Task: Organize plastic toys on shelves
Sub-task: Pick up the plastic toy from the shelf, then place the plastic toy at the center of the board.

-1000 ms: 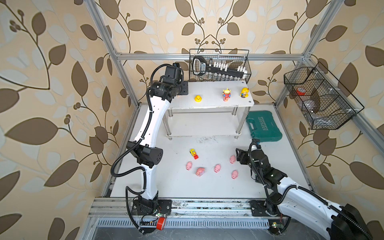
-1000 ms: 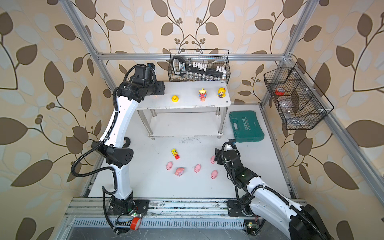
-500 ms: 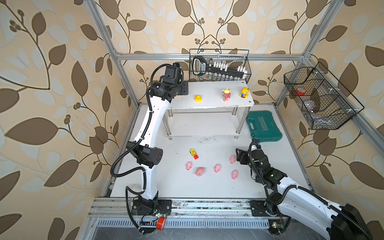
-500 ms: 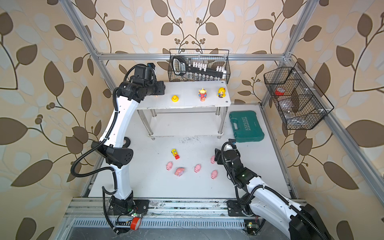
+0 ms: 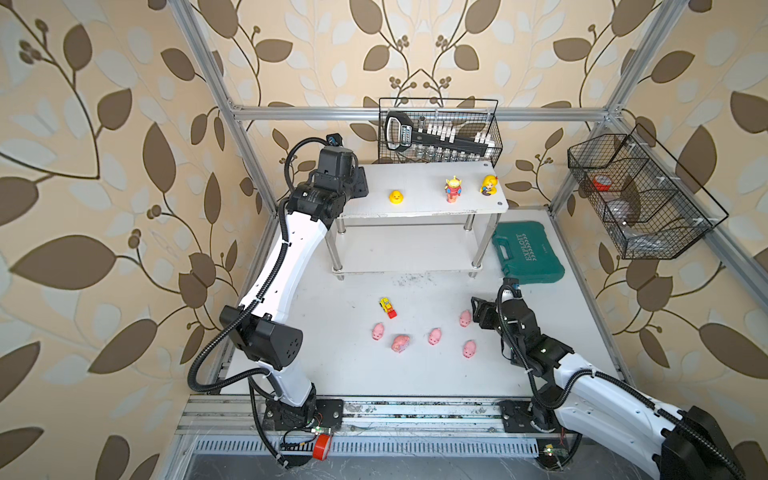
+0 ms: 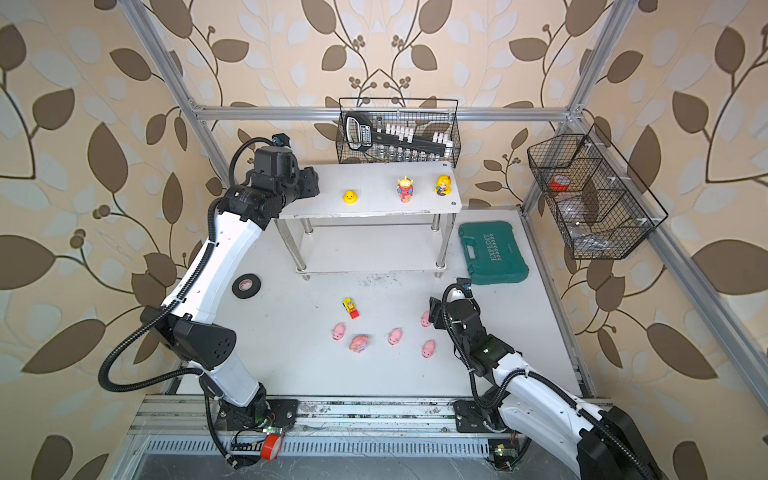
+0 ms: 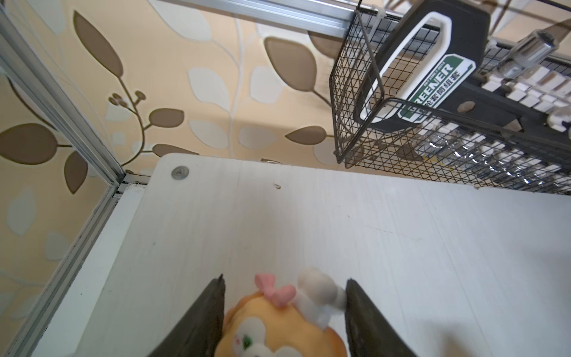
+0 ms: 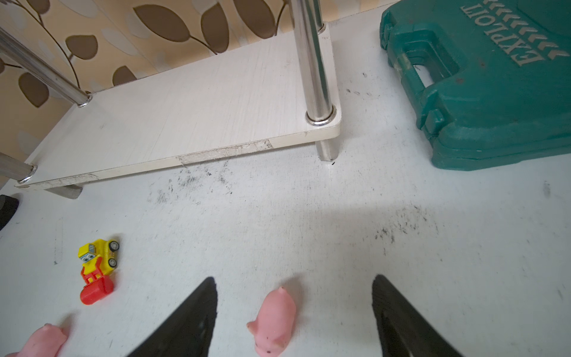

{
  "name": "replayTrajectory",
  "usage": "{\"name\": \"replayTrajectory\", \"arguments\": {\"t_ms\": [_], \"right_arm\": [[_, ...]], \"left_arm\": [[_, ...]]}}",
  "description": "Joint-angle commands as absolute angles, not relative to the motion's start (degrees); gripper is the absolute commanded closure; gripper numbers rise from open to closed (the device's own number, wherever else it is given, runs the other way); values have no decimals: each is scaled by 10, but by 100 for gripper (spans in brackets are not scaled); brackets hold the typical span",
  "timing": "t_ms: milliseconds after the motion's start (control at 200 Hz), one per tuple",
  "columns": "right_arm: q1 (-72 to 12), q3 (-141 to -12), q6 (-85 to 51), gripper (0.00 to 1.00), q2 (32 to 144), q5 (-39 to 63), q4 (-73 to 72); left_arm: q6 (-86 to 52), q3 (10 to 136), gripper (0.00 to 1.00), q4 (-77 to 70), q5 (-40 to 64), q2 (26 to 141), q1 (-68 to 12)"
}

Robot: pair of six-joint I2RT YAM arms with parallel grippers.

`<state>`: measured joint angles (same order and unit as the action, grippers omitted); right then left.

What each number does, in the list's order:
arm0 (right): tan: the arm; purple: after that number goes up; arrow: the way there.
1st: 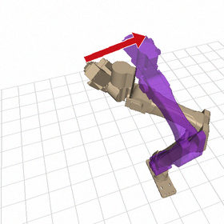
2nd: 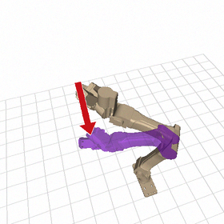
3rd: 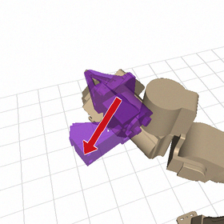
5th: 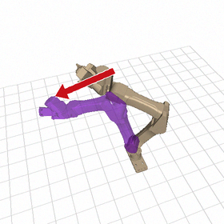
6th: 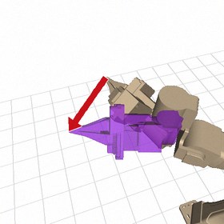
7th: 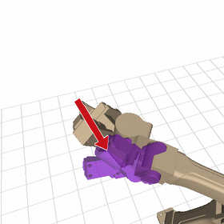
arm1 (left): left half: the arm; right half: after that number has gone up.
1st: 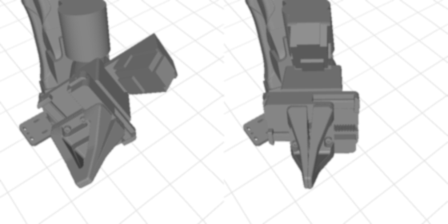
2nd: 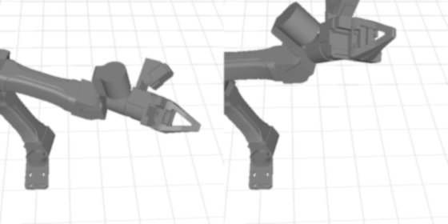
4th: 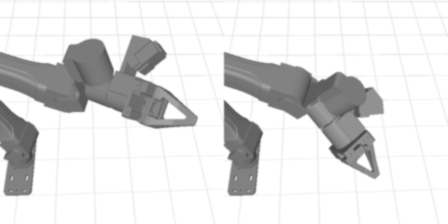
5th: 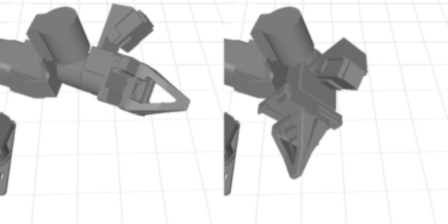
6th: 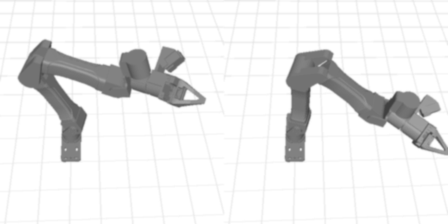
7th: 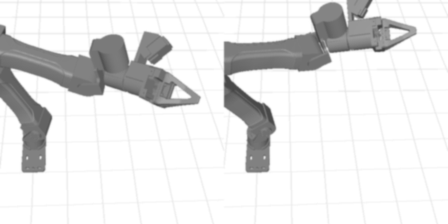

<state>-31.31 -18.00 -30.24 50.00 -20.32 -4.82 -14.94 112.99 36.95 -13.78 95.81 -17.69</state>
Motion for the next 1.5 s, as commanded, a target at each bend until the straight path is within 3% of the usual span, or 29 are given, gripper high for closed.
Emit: {"name": "replayTrajectory", "arguments": {"t_ms": [0,240,600,800,1020,1255,1495], "right_arm": [[-310,-172,-302,23,499,-198,-57],[-310,-173,-303,23,475,-189,-47],[-311,-188,-308,24,468,-129,-23],[-311,-206,-306,25,510,-51,-19],[-319,-235,-315,26,537,10,-21],[-328,-244,-304,26,561,-1,-17],[-327,-238,-298,25,551,-20,-7]], "left_arm": [[-161,1090,70,258,-169,893,-182],[-172,1090,70,345,-109,834,-181],[-254,760,72,346,-27,554,-182],[-297,643,72,334,36,483,-182],[-355,561,75,297,68,483,-182],[-397,359,82,167,-86,484,-205],[-403,377,82,232,-162,603,-221]]}}
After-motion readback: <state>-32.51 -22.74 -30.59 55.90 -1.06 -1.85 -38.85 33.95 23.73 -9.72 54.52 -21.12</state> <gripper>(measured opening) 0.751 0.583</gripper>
